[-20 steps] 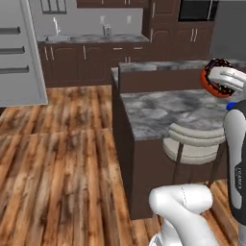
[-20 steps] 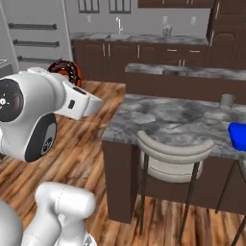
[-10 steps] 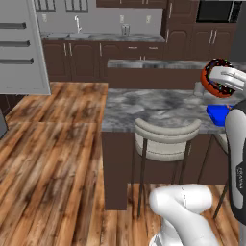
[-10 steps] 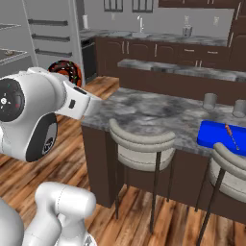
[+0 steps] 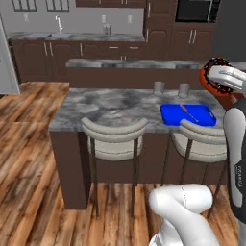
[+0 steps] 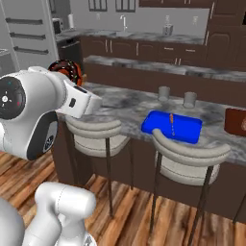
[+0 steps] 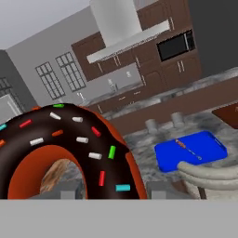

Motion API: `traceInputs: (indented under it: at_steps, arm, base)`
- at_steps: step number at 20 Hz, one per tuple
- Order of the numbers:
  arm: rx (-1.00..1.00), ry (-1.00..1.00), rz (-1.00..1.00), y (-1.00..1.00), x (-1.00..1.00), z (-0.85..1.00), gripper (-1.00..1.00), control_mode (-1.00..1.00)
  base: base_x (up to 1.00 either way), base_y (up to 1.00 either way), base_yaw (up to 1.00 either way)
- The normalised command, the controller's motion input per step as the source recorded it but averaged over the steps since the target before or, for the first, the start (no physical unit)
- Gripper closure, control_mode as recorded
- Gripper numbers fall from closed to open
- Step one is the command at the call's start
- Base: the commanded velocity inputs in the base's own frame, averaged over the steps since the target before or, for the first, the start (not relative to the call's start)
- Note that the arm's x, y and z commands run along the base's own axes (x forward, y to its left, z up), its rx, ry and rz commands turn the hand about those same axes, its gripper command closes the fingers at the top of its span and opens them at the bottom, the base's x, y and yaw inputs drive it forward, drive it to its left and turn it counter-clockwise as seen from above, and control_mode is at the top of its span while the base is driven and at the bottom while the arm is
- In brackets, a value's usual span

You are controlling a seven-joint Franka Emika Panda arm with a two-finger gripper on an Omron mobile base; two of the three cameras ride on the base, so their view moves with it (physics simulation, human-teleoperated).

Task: Take the donuts from the fridge and place them on the empty tray on the dining counter.

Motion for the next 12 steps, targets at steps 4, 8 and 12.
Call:
traceInputs:
  at_steps: [4,8,12]
  arm:
    - [0.0,0.0,0.0,0.0,0.0,0.0,1.0,1.0]
    - [0.0,0.0,0.0,0.0,0.0,0.0,1.0,1.0]
    - [0.0,0.0,0.0,0.0,0.0,0.0,1.0,1.0]
  base:
    - [0.0,-1.0,0.0]
    - [-0.28,-1.0,-0.09]
    - [-0.25,-1.0,-0.09]
